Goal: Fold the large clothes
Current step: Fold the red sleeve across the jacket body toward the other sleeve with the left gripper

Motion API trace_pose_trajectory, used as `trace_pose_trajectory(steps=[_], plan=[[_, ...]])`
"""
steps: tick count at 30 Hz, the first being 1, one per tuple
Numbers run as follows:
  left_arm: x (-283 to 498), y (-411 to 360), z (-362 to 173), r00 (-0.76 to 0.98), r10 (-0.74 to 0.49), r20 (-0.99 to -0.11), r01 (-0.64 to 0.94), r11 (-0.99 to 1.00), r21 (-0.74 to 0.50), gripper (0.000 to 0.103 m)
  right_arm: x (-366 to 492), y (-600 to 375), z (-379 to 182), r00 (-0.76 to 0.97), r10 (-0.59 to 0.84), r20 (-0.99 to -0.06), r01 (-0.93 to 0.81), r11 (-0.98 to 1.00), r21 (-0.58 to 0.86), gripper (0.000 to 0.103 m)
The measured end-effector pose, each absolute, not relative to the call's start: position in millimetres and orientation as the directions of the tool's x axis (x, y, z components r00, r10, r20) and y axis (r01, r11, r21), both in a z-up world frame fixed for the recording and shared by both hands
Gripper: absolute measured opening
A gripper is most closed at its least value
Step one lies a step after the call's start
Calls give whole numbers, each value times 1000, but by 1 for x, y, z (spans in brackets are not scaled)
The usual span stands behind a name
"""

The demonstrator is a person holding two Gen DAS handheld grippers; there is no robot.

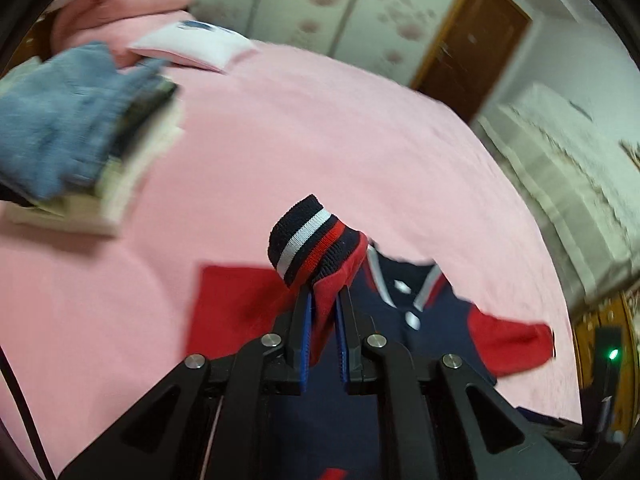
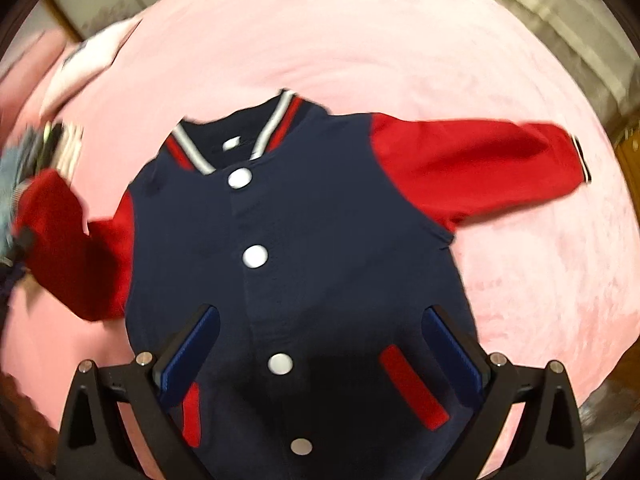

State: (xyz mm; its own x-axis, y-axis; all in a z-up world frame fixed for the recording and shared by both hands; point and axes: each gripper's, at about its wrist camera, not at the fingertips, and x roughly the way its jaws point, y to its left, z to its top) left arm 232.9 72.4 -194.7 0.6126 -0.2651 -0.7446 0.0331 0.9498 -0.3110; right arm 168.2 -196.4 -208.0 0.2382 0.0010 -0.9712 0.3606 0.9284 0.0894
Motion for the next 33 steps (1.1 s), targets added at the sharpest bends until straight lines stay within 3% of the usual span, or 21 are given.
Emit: trace_pose_trajectory(steps=[1, 4, 5, 6, 8, 11, 15, 19, 24, 26, 28, 33], plan=[[234, 59, -196, 598, -262, -758, 37, 953, -300, 11, 167, -202, -208, 237, 7, -972, 373, 923, 97, 101], [236, 25, -207, 535, -284, -796, 51, 951, -304, 28, 159, -222, -213, 234, 59, -970, 422, 893, 156, 101], [234, 19, -217, 508, -294, -810, 50, 949, -312, 44, 157, -228, -214, 230, 73, -970, 428, 888, 168, 101], [233, 15, -220, 483, -298, -823, 40, 947, -319, 69, 158, -235, -219, 222, 97, -970, 435, 881, 188, 101], [229, 17, -229, 451, -321, -833, 24, 937, -348, 86, 157, -242, -221, 222, 141, -965, 436, 871, 227, 100], [220, 36, -233, 419, -305, -855, -20, 938, -345, 87, 166, -242, -228, 219, 203, -955, 409, 869, 278, 94], [216, 58, -243, 351, -194, -916, -89, 967, -239, 89, 186, -217, -233, 230, 333, -914, 303, 868, 392, 84], [210, 83, -254, 292, -118, -949, -115, 981, -157, 89, 206, -183, -243, 223, 447, -866, 249, 833, 494, 63], [208, 99, -274, 227, -73, -971, -124, 987, -103, 89, 237, -143, -264, 206, 476, -855, 216, 830, 514, 55], [210, 101, -281, 221, -67, -973, -135, 986, -99, 89, 246, -137, -266, 223, 533, -816, 196, 796, 573, 24], [214, 102, -290, 202, -60, -978, -141, 986, -89, 89, 252, -133, -263, 235, 532, -813, 194, 794, 576, 15], [218, 102, -304, 184, -61, -981, -151, 984, -90, 89, 245, -146, -227, 322, 506, -801, 113, 819, 563, 13]])
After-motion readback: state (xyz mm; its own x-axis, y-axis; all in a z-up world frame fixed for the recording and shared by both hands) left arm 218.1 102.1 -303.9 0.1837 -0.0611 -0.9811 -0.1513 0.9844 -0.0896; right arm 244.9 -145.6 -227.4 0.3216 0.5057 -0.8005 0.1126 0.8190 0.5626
